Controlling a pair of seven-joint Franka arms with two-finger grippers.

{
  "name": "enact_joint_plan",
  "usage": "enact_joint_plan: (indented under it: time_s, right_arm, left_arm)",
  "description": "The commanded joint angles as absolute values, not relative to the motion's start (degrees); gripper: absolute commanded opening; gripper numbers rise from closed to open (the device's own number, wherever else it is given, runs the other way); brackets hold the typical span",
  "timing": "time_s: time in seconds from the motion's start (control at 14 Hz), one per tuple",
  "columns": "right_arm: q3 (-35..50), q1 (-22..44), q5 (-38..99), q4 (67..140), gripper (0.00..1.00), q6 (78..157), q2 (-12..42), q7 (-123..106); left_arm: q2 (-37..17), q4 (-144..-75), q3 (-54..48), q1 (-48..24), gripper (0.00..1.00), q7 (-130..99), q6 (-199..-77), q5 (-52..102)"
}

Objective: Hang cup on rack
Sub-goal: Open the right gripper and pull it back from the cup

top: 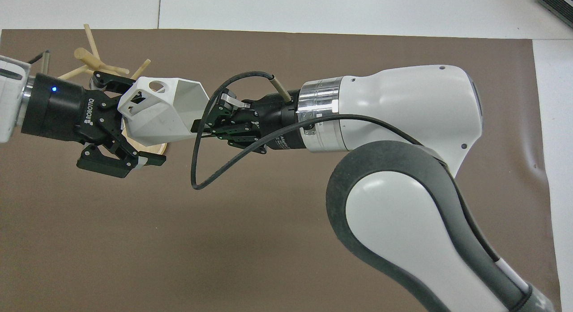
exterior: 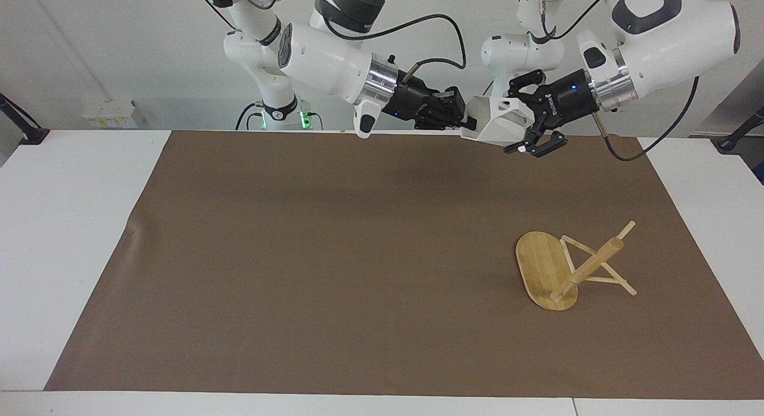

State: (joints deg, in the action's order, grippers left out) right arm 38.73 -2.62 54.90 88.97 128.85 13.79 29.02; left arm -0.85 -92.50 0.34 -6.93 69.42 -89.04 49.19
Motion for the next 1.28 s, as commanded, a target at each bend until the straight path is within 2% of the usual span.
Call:
enact_joint_plan:
  time_s: [0.0, 0.07, 0.14, 0.21, 0.28, 1.14, 1.21]
  right_arm:
    - [39.99, -3.25, 56.34, 89.03, 0.0, 130.17, 13.62, 29.79]
    - [39.99, -3.25, 56.34, 89.03, 0.0, 130.17, 13.62, 29.79]
    - [39.99, -3.25, 56.34, 89.03, 0.0, 130.17, 13.62, 29.79]
    - [39.99, -3.25, 56.34, 89.03, 0.0, 130.17, 13.62, 29.79]
    - [39.99, -3.25, 56.34, 89.03, 0.0, 130.17, 13.62, 29.79]
    - [39.9, -3.34, 56.16, 89.03, 0.0, 129.99, 13.36, 29.88]
    - [39.9, -3.34, 56.08, 89.03, 0.07, 129.9, 13.27, 29.88]
  left_arm:
    - [0.17, -93.87, 0.18, -6.5, 1.0, 68.64, -87.72, 50.89]
    - [0.18, -93.87, 0.18, -6.42, 1.0, 68.82, -87.63, 50.89]
    - [0.26, -93.87, 0.18, -6.42, 0.32, 68.64, -87.54, 50.89]
    - [0.35, -93.95, 0.26, -6.24, 0.08, 68.29, -87.45, 50.98]
    - [0.44, -93.96, 0.26, -6.24, 0.0, 67.94, -87.45, 50.98]
    - [1.05, -95.09, 0.97, -5.54, 0.0, 67.5, -86.31, 50.54]
    - [1.4, -95.71, 0.97, -5.54, 0.0, 67.59, -86.4, 50.36]
